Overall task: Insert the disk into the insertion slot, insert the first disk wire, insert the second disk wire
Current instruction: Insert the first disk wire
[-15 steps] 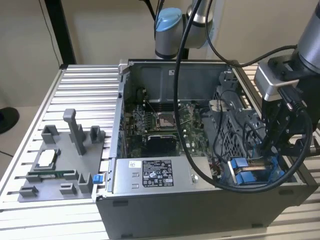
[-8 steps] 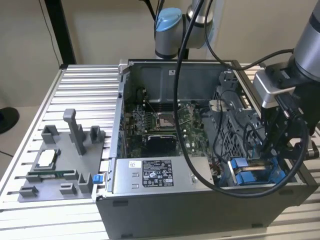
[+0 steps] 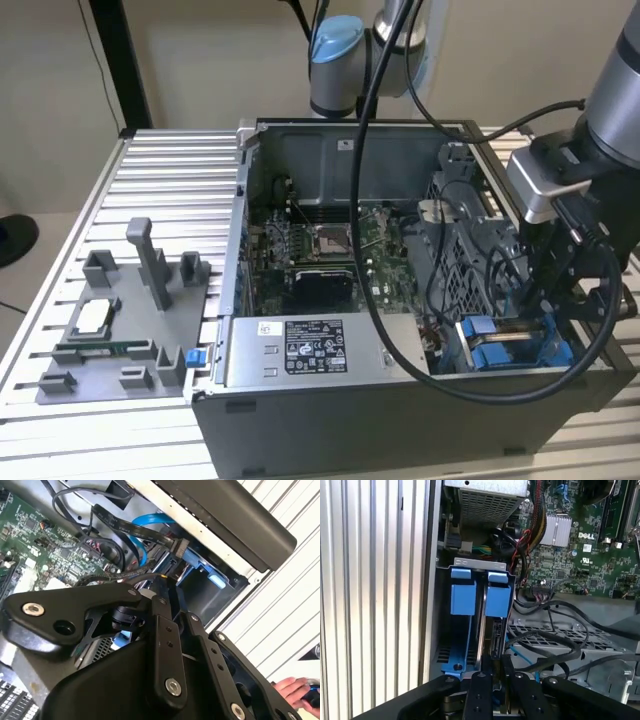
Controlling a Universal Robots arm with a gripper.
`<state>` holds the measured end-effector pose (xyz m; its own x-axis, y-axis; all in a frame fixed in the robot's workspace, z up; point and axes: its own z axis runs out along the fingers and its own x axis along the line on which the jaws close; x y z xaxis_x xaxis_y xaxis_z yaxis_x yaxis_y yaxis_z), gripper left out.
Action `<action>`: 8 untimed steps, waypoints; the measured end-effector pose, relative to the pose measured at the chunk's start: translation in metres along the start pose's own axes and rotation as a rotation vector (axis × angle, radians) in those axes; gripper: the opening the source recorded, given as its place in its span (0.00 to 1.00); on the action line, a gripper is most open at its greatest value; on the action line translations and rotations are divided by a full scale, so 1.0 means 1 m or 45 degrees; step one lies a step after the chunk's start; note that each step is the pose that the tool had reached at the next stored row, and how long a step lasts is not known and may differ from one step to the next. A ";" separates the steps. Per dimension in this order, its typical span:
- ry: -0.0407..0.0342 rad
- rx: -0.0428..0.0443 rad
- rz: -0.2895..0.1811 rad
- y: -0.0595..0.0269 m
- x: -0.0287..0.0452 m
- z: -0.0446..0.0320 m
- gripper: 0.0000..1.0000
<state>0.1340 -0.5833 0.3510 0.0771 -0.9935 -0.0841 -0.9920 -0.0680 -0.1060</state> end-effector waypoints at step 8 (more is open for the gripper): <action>0.0019 0.002 0.018 -0.0008 -0.0017 0.0048 0.00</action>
<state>0.1351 -0.5811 0.3465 0.0629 -0.9945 -0.0842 -0.9929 -0.0538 -0.1061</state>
